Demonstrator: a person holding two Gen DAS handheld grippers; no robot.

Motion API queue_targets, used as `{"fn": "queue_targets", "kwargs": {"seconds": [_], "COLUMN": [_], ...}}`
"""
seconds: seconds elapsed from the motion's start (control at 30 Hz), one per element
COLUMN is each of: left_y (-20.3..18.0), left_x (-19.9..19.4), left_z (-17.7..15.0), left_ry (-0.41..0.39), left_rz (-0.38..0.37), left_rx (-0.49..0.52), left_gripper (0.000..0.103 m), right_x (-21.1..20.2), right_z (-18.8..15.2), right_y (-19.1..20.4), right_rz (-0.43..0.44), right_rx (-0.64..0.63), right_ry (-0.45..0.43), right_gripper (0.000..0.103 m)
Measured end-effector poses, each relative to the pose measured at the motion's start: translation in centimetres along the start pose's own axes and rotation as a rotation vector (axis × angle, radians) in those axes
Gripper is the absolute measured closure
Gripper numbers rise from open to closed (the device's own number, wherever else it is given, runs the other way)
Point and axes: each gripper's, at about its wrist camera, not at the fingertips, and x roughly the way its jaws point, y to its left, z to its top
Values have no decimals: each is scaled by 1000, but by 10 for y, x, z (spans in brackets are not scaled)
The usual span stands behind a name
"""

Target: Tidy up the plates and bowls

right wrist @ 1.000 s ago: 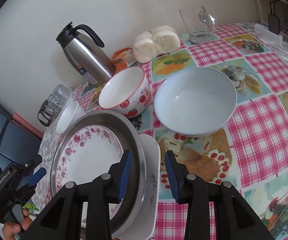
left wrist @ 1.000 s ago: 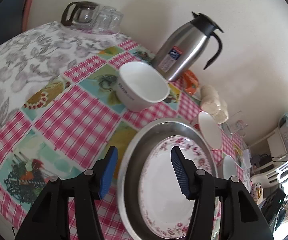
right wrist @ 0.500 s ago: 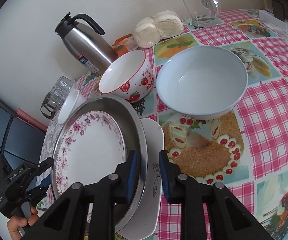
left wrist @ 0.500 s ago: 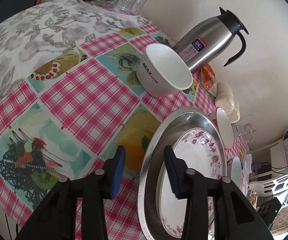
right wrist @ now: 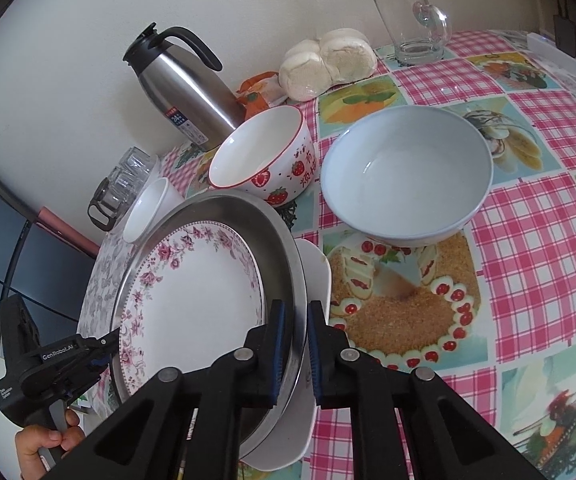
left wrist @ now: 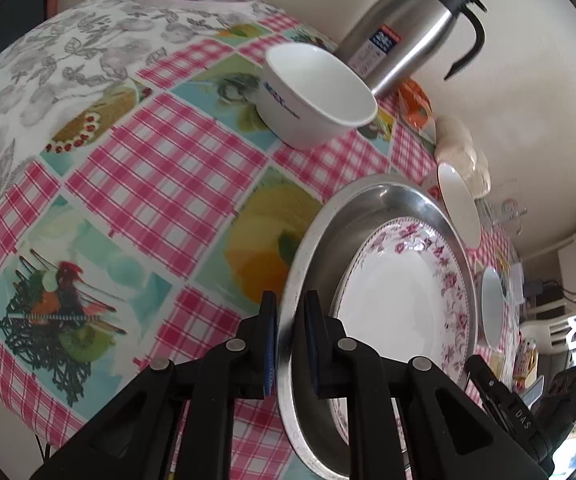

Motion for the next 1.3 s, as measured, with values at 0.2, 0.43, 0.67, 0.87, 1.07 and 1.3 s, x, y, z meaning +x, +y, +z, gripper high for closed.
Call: {"fn": "queue_targets", "kwargs": {"seconds": [0.2,0.43,0.67,0.87,1.07,1.3], "left_y": [-13,-16,-7,-8,-5,-5], "left_x": [7,9,4,4,4,4], "left_z": [-9,-17,-17,-16,-15,-17], "left_ry": [62,93,85,84,89,94], "left_rz": [9,17,-11,-2,-22,-18], "left_rx": [35,11,-40,-30,-52,-61], "left_gripper": [90,90,90,90,90,89], "right_x": [-13,-19,-19,-17,-16,-15], "right_z": [2,1,-4,-3,-3,-3], "right_y": [-15,-14,-10,-9,-13,-18], "right_rz": [-18,-35,-40,-36,-28,-24], "right_rx": [31,8,-9,-16,1,34], "right_ry": [-14,-6,12,7,9,15], "right_gripper": [91,91,91,91,91,88]}}
